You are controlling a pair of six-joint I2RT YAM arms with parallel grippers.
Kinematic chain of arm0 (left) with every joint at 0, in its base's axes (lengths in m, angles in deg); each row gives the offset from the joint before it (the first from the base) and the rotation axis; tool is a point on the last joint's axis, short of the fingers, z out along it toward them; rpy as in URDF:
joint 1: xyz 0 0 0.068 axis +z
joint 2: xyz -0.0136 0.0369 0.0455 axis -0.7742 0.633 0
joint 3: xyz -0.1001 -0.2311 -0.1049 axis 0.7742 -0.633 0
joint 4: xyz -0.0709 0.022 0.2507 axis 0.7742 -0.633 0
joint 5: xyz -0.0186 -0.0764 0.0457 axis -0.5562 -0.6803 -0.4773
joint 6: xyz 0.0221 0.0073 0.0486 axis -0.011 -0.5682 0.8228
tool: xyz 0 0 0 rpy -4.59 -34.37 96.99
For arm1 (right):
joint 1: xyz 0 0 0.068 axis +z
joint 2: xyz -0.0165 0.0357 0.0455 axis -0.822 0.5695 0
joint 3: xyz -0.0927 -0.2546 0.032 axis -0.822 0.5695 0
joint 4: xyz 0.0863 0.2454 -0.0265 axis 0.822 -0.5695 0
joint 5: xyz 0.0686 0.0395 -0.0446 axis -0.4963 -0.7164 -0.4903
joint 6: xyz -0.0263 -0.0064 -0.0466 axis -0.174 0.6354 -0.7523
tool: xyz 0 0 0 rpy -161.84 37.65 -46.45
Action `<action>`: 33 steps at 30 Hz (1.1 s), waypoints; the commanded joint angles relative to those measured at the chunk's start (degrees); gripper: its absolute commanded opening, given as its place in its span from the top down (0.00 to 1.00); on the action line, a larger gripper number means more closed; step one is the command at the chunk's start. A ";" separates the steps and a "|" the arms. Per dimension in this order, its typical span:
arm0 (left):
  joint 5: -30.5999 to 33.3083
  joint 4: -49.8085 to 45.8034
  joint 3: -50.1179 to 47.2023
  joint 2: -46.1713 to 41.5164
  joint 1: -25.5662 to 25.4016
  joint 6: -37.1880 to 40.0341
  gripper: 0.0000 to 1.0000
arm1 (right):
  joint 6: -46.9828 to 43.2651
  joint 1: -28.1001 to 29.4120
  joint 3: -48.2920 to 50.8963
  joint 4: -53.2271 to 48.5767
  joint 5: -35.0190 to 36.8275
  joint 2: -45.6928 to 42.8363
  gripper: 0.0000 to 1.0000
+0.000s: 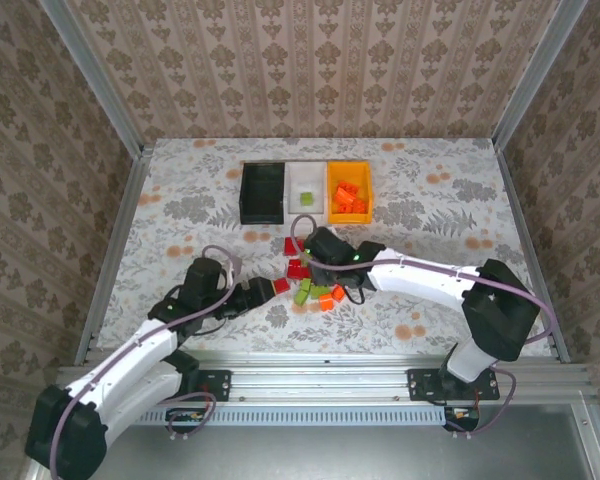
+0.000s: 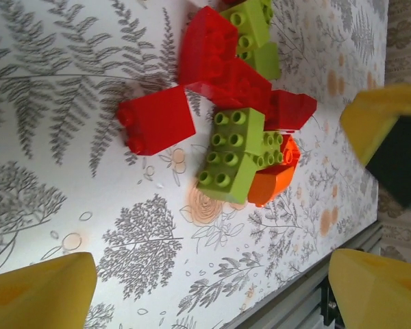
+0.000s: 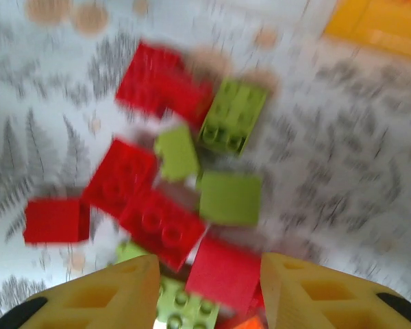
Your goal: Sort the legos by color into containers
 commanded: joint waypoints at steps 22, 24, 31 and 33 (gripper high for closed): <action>2.36 -4.87 5.51 2.78 0.99 2.23 0.02 | 27.53 11.90 -7.07 2.19 1.56 15.44 0.49; 2.36 -5.46 5.54 2.41 1.19 2.31 0.02 | 27.22 11.29 -7.67 2.04 2.59 16.30 0.48; 2.36 -7.78 5.63 0.18 2.38 3.00 0.01 | 25.35 9.91 -11.04 -0.65 5.40 19.74 0.51; 2.19 -8.03 5.62 0.02 2.79 3.10 0.00 | 25.03 9.99 -11.51 -0.95 6.30 20.20 0.55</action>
